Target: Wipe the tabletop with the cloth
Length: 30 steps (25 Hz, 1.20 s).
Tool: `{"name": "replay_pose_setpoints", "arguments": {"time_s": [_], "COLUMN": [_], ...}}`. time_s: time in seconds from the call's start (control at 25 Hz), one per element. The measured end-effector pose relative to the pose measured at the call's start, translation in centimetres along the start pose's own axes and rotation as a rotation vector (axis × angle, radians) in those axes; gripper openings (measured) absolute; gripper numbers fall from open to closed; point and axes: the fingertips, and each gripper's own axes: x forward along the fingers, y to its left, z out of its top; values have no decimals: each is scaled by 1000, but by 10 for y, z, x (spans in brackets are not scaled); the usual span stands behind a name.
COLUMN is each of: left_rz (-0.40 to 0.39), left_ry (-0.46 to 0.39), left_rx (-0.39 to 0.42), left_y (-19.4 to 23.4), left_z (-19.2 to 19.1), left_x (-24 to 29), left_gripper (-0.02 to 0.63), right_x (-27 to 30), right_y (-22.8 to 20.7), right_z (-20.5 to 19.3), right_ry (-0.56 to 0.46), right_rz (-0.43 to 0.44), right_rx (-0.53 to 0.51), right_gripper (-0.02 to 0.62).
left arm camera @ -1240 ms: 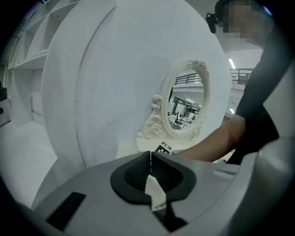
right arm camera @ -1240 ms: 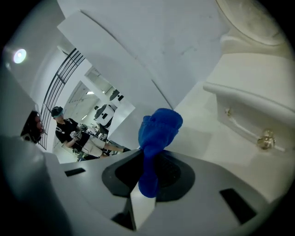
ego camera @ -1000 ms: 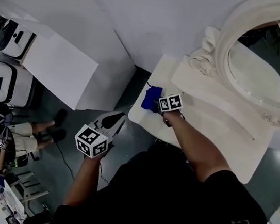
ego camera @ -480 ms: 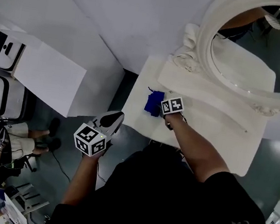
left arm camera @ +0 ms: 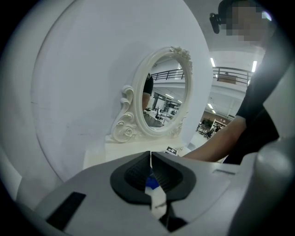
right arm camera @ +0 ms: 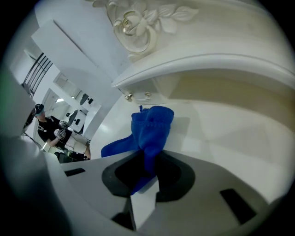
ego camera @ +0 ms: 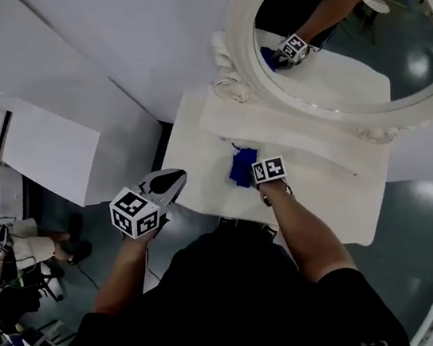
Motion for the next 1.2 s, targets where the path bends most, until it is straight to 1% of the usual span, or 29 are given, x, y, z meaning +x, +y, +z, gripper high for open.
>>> {"name": "replay_pose_setpoints", "arguments": {"time_s": [0.28,0.48,0.92,1.2], "left_rz": [-104,-164,-258,-293], "left_ry": [26,44,77,100], "left_rx": [48,79,124,128], "left_y": [-44,-75,-137,-161], "left_z": [16,25,45,42], "left_x": [55,89,153,180], "left_gripper": [20,20,20,20], "right_x": [-67,-113,-212,-261], "right_y": [-84,-137,-246,-304], "right_z": [-46,-80,-151,-192], "right_ry": [-45,-73,-144,-178], "right_rz": [-83,-145,-265,-340], "right_rx": [103,164,324,426], "right_gripper": [57,57,58,60]}}
